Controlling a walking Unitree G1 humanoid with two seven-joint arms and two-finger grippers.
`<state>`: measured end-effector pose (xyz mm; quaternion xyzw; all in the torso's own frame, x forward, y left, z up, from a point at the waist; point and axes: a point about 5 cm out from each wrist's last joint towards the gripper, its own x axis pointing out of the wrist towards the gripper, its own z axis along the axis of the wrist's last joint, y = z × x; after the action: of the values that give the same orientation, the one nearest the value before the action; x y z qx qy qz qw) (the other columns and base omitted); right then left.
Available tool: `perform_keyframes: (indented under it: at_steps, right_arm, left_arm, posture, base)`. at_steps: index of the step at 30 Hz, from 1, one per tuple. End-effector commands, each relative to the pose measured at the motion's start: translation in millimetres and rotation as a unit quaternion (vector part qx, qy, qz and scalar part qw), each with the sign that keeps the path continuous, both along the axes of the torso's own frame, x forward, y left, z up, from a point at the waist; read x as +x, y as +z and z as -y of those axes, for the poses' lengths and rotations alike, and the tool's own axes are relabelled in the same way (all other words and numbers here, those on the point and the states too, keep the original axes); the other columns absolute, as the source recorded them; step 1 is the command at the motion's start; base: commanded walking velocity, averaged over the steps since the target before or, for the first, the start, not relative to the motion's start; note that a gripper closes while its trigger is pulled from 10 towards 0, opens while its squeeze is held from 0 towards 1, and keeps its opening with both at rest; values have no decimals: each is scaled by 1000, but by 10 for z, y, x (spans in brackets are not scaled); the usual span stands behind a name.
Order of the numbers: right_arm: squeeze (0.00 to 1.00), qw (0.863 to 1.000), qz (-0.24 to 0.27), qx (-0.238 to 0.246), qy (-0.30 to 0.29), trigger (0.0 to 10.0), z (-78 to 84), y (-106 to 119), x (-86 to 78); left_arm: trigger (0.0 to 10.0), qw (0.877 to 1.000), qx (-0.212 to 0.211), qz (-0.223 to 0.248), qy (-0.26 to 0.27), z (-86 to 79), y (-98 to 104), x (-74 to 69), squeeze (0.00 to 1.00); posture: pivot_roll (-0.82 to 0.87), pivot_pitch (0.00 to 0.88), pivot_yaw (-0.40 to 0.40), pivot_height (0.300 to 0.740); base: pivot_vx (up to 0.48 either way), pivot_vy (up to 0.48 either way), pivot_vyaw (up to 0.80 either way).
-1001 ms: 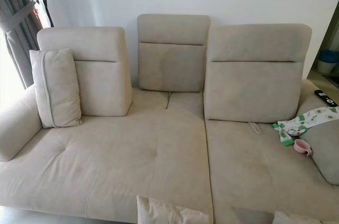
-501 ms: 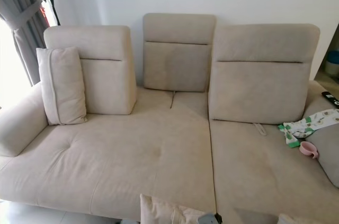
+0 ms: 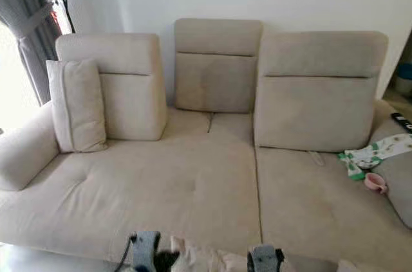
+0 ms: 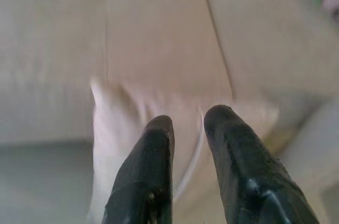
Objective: Move the pillow to the sofa from floor
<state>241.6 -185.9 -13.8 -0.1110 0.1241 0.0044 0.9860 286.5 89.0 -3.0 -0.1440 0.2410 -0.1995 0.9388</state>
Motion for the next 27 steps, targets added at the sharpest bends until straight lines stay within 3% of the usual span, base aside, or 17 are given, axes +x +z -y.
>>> perform_keyframes:
  at_steps: [1,4,9,12,21,27]
  right_arm:
    - [0,1000,20,20,-11,10000,-10,83,20]
    - [0,999,22,30,-13,10000,-6,131,28]
    - [0,997,65,26,-9,10000,22,302,39]
    - [0,994,109,6,24,10000,22,421,-9]
    - [0,991,127,23,39,10000,23,531,-146]
    - [0,986,154,29,57,10000,-20,712,-210]
  left_arm:
    - [10000,999,-25,27,16,-51,87,69,0]
    - [10000,998,-39,42,20,-56,143,108,0]
    - [10000,992,-87,89,32,-110,305,192,0]
    - [10000,983,-118,137,29,-209,443,199,0]
    - [10000,983,-99,154,30,-335,466,126,0]
    - [10000,976,-98,193,29,-373,616,87,0]
  posture:
    - [58,0,65,735]
    - [60,0,65,735]
    - [56,0,67,735]
    - [57,0,67,735]
    - [64,0,64,735]
    - [75,0,65,735]
  base:
    - [0,0,0]
    - [0,0,0]
    - [0,0,0]
    - [0,0,0]
    - [0,0,0]
    - [0,0,0]
